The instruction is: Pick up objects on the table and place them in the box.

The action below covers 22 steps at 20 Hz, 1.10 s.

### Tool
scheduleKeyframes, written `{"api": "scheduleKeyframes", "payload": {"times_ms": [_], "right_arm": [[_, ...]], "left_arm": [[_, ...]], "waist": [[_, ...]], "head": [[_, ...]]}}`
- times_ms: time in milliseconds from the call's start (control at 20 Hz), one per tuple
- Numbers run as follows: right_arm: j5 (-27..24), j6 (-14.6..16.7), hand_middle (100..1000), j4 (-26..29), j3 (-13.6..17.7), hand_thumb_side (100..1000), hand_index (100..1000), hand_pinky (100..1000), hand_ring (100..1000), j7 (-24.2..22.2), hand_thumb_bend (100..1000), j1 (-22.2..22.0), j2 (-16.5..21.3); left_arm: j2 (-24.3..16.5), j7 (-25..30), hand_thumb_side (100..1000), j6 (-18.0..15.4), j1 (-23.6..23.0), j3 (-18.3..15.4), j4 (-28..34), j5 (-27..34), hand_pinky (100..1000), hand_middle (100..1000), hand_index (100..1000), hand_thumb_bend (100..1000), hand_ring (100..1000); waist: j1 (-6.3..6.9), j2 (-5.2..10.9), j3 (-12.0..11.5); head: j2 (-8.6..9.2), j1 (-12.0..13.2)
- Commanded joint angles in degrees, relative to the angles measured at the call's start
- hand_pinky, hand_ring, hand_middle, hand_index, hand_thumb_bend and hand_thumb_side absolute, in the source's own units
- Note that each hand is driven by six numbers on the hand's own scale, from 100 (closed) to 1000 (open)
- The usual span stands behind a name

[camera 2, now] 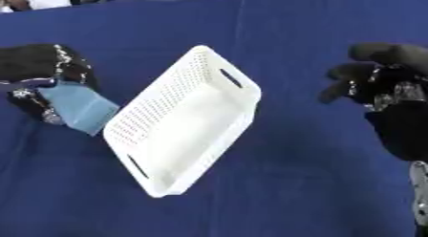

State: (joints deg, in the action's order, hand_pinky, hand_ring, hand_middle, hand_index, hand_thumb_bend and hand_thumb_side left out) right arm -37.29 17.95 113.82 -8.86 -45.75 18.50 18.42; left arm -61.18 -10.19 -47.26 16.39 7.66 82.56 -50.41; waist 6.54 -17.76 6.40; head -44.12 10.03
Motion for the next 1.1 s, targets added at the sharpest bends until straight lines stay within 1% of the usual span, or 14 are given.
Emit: {"api": "scheduleKeyframes", "payload": {"times_ms": [50, 150, 250, 400, 450, 500, 550, 600, 700, 800, 900, 950, 1050, 1100], "right_arm": [[0.8, 6.6, 914, 0.8, 0.8, 876, 960, 773, 879, -6.2, 100, -0.5, 1.4], [1.5, 6.9, 914, 0.8, 1.2, 876, 964, 774, 880, -6.2, 100, -1.3, 1.9], [2.1, 7.2, 913, 0.8, 1.4, 877, 962, 773, 879, -6.2, 100, -1.8, 2.2], [2.2, 7.5, 912, 0.8, 1.4, 877, 960, 771, 878, -6.2, 100, -2.1, 2.4], [2.1, 7.6, 911, 0.8, 1.4, 876, 957, 769, 877, -6.2, 100, -2.1, 2.4], [2.0, 7.5, 911, 0.8, 1.3, 876, 957, 770, 877, -6.2, 100, -2.1, 2.3], [1.9, 7.5, 910, 0.8, 1.3, 876, 957, 769, 876, -6.2, 100, -2.1, 2.3], [1.8, 7.4, 910, 0.8, 1.3, 876, 957, 769, 876, -6.2, 100, -2.0, 2.2], [1.6, 7.3, 909, 0.8, 1.2, 876, 956, 768, 876, -6.2, 100, -1.9, 2.0], [1.5, 7.2, 909, 0.8, 1.2, 876, 956, 768, 876, -6.2, 100, -1.8, 1.9], [1.6, 7.2, 910, 0.8, 1.1, 876, 957, 768, 877, -6.2, 100, -1.8, 1.9], [1.6, 7.1, 910, 0.8, 1.0, 876, 958, 768, 877, -6.2, 100, -1.8, 1.9], [1.8, 7.1, 911, 0.8, 1.0, 876, 959, 768, 878, -6.2, 100, -1.9, 1.9], [1.8, 7.1, 911, 0.8, 0.9, 876, 960, 769, 878, -6.2, 100, -2.0, 1.8]], "left_arm": [[-6.6, -2.0, 100, 3.1, -2.0, -4.6, 1.5, -2.8, 100, 139, 290, 517, 100], [-9.0, -3.7, 100, 4.7, -2.6, -6.0, 1.8, -4.7, 100, 155, 301, 572, 100], [-10.4, -5.2, 100, 5.7, -2.2, -6.5, 2.1, -6.1, 100, 157, 304, 577, 102], [-11.2, -7.0, 100, 5.5, -0.5, -6.0, 2.1, -6.3, 100, 158, 306, 572, 104], [-11.1, -7.3, 100, 5.2, 0.1, -5.5, 1.8, -5.6, 100, 153, 308, 528, 100], [-10.5, -7.5, 100, 4.9, 1.1, -4.8, 1.4, -3.9, 100, 154, 308, 538, 100], [-10.0, -7.3, 100, 4.6, 2.0, -4.1, 1.0, -2.0, 100, 145, 308, 494, 100], [-9.1, -6.9, 100, 4.5, 2.9, -3.0, 0.9, 0.6, 100, 146, 307, 501, 100], [-7.4, -4.9, 100, 5.4, 4.7, -0.7, 1.6, 6.6, 100, 193, 354, 418, 133], [-6.1, -1.6, 100, 7.8, 6.1, 1.8, 3.4, 13.4, 100, 251, 410, 352, 182], [-5.1, 2.3, 103, 11.3, 7.5, 4.4, 5.8, 20.7, 100, 323, 475, 346, 229], [-4.7, 4.4, 287, 13.2, 8.2, 5.4, 7.1, 24.1, 100, 340, 499, 363, 237], [-3.2, 8.1, 437, 17.3, 10.4, 7.3, 9.5, 31.2, 100, 344, 519, 412, 233], [-1.6, 9.9, 482, 19.7, 12.0, 8.1, 10.1, 34.6, 100, 341, 525, 435, 227]], "waist": [[-0.01, 1.19, -0.6], [0.23, 1.32, -1.7], [0.39, 1.43, -2.4], [0.47, 1.73, -2.6], [0.45, 1.81, -2.6], [0.41, 1.92, -2.5], [0.37, 2.00, -2.4], [0.33, 2.06, -2.4], [0.19, 2.09, -2.1], [0.11, 2.09, -1.9], [0.10, 2.06, -1.8], [0.09, 2.06, -1.8], [0.00, 2.08, -1.9], [-0.07, 2.14, -1.9]], "head": [[0.00, -0.3], [0.00, 0.5], [0.00, 1.3], [0.00, 2.5], [0.00, 2.9], [0.00, 3.3], [0.00, 3.6], [0.00, 3.9], [0.00, 4.3], [0.00, 4.5], [0.00, 4.7], [0.00, 4.8], [0.00, 4.8], [0.00, 4.9]]}}
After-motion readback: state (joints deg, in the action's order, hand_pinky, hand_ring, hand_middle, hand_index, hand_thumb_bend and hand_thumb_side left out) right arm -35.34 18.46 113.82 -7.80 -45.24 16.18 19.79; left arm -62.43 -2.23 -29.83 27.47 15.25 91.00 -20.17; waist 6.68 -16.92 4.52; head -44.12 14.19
